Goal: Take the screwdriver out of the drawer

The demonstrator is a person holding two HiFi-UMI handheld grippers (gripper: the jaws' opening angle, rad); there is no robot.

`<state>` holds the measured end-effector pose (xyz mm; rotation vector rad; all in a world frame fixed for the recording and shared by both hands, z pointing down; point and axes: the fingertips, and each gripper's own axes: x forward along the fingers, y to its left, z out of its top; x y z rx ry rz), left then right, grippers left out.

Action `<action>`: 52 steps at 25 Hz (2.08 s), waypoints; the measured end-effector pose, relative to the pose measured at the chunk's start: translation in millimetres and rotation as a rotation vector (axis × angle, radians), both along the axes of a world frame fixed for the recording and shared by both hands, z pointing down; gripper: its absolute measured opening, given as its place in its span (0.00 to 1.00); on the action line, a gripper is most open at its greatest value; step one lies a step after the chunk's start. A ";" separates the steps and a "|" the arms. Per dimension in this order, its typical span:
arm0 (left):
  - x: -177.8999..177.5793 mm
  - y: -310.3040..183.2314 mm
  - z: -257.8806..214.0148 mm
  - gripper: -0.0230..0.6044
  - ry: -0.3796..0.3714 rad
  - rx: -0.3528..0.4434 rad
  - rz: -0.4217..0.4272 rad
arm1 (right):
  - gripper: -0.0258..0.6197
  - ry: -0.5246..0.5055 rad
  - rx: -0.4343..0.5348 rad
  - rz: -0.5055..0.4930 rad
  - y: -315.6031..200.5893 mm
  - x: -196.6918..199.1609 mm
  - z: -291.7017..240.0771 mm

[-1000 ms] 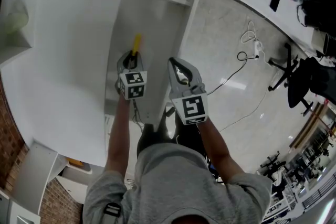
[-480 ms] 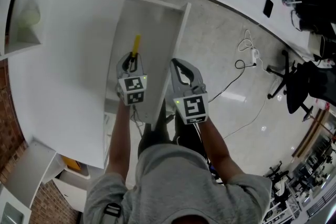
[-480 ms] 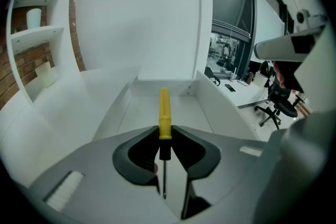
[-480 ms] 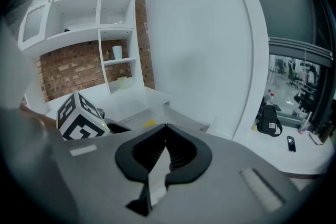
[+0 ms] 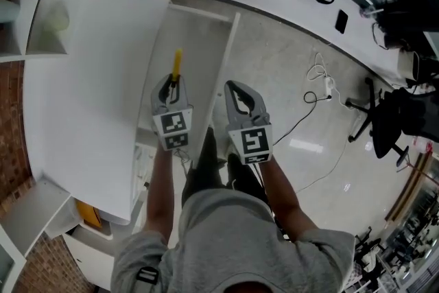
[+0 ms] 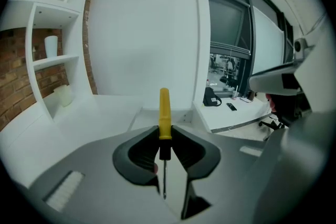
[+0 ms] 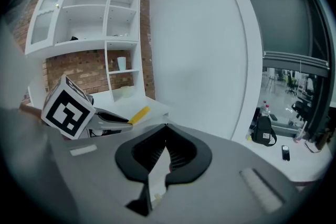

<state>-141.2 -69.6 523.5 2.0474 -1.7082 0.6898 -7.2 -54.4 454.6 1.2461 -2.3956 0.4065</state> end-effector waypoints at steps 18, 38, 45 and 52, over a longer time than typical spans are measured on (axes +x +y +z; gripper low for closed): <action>50.5 83.7 -142.8 0.17 0.019 0.247 -0.055 | 0.04 -0.046 0.155 -0.032 59.0 44.4 -90.5; 97.7 200.9 -243.8 0.17 0.004 0.438 -0.066 | 0.04 -0.107 0.271 -0.056 154.7 88.6 -163.8; 111.7 239.9 -250.7 0.17 0.009 0.445 -0.088 | 0.04 -0.135 0.313 -0.064 188.9 102.5 -182.8; 117.4 269.3 -250.7 0.17 0.023 0.446 -0.108 | 0.04 -0.123 0.313 -0.080 217.1 109.9 -181.6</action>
